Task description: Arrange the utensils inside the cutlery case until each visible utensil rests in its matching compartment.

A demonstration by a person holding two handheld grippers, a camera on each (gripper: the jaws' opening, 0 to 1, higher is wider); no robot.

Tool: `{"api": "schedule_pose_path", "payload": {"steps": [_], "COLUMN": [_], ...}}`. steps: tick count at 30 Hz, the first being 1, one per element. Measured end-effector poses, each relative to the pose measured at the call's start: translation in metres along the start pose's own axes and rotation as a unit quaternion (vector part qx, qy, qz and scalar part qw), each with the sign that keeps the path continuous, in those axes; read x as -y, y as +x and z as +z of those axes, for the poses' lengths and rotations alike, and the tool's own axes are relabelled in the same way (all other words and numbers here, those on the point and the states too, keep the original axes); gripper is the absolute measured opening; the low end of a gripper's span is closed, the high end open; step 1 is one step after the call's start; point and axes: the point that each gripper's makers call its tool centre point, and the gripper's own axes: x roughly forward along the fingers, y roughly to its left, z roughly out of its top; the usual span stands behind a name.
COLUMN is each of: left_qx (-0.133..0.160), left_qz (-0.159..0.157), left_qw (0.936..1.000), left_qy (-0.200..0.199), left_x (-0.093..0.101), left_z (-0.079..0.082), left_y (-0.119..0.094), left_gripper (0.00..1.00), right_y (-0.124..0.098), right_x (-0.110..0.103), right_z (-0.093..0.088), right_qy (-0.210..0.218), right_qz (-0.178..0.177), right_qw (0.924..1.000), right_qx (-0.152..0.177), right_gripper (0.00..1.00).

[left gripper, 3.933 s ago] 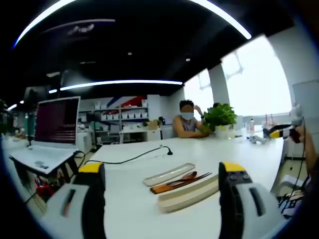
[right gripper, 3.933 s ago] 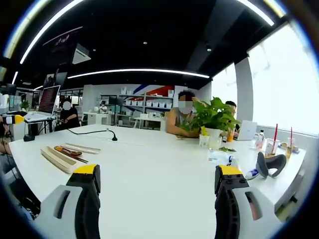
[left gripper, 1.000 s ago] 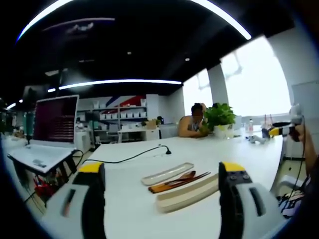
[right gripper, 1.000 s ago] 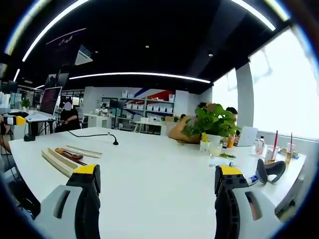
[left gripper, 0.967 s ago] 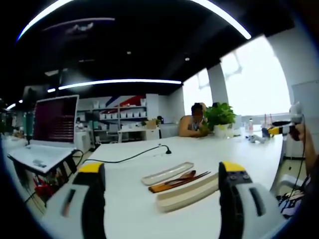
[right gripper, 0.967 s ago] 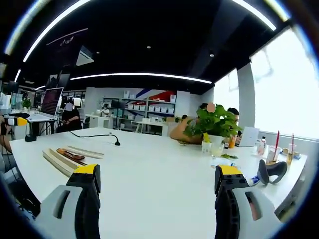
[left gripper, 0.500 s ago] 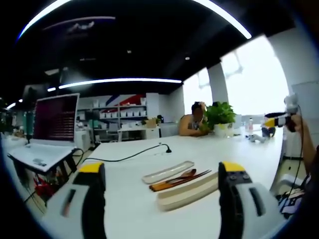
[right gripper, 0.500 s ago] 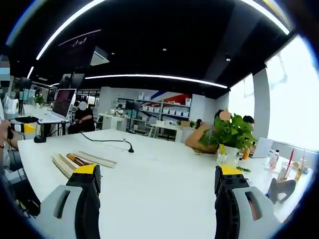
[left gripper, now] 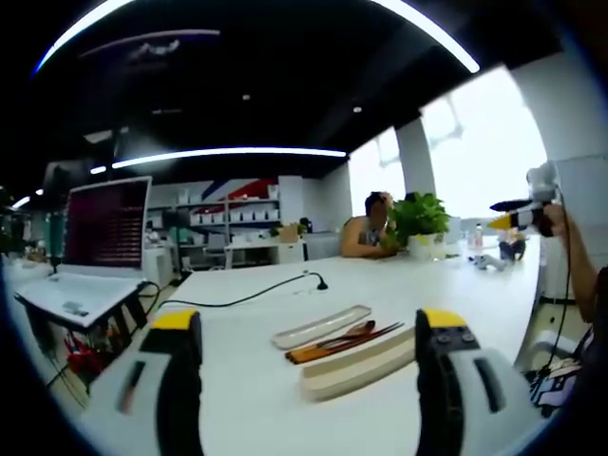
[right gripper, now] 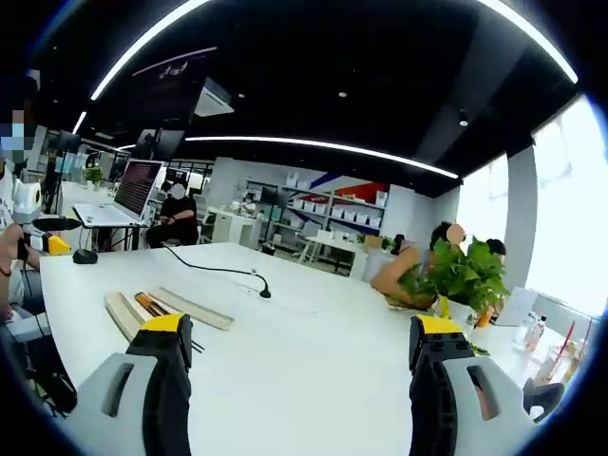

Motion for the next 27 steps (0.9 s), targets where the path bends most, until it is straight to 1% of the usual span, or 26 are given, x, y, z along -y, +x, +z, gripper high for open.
{"api": "schedule_pose_path", "payload": {"steps": [10, 22, 27], "left_qx": [-0.001, -0.001, 0.004], "left_qz": [-0.003, -0.006, -0.009], "left_qw": [1.0000, 1.0000, 0.9999], "left_qy": [0.002, 0.000, 0.001], "left_x": [0.002, 0.002, 0.003], "left_z": [0.000, 0.000, 0.005], "left_y": [0.001, 0.002, 0.002], "left_gripper": [0.99, 0.97, 0.96], "right_y": [0.029, 0.057, 0.070], "right_x": [-0.025, -0.044, -0.052], "right_z": [0.006, -0.002, -0.005], "right_qy": [-0.023, -0.050, -0.056], "right_qz": [0.054, 0.094, 0.108], "right_qw": [0.9981, 0.9930, 0.9906], "right_qx": [-0.019, -0.052, -0.062], "right_gripper": [0.99, 0.99, 0.99]}}
